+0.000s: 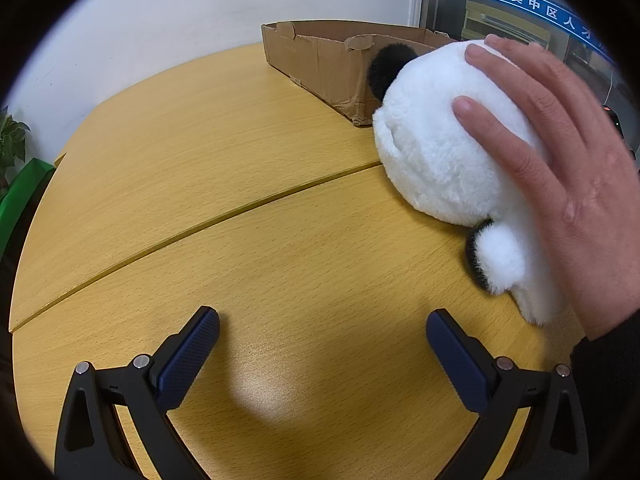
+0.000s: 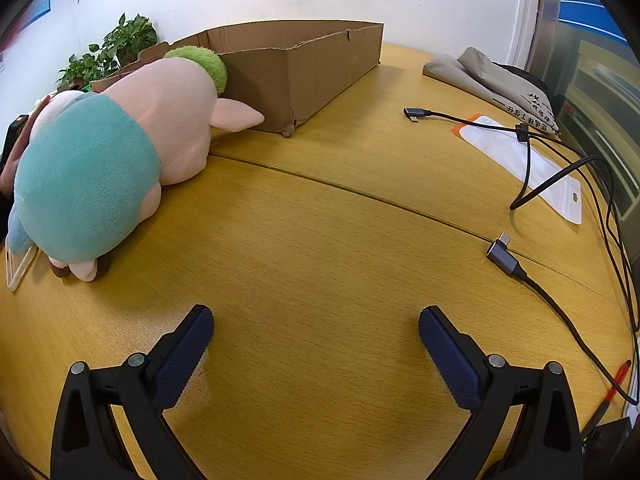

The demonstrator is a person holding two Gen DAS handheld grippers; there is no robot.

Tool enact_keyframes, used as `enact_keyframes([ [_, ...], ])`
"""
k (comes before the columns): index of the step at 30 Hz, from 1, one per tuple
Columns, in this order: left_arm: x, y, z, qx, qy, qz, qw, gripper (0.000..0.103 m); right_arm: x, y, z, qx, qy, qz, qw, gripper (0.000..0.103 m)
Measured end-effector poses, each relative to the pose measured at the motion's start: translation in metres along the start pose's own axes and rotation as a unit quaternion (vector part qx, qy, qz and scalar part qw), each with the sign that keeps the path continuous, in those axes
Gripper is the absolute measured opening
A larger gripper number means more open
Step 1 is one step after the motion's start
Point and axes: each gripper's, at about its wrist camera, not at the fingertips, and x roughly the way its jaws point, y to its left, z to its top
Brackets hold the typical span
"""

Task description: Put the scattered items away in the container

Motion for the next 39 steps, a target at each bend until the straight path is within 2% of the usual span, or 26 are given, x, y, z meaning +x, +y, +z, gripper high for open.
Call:
enact_keyframes([
  [39, -0.0022, -0.0028, -0.0084, -0.004, 0.0, 0.003, 1.0, 0.103, 0.0011, 0.0001, 0.0008, 0.005, 0.0, -0.004, 1.0, 0.103],
])
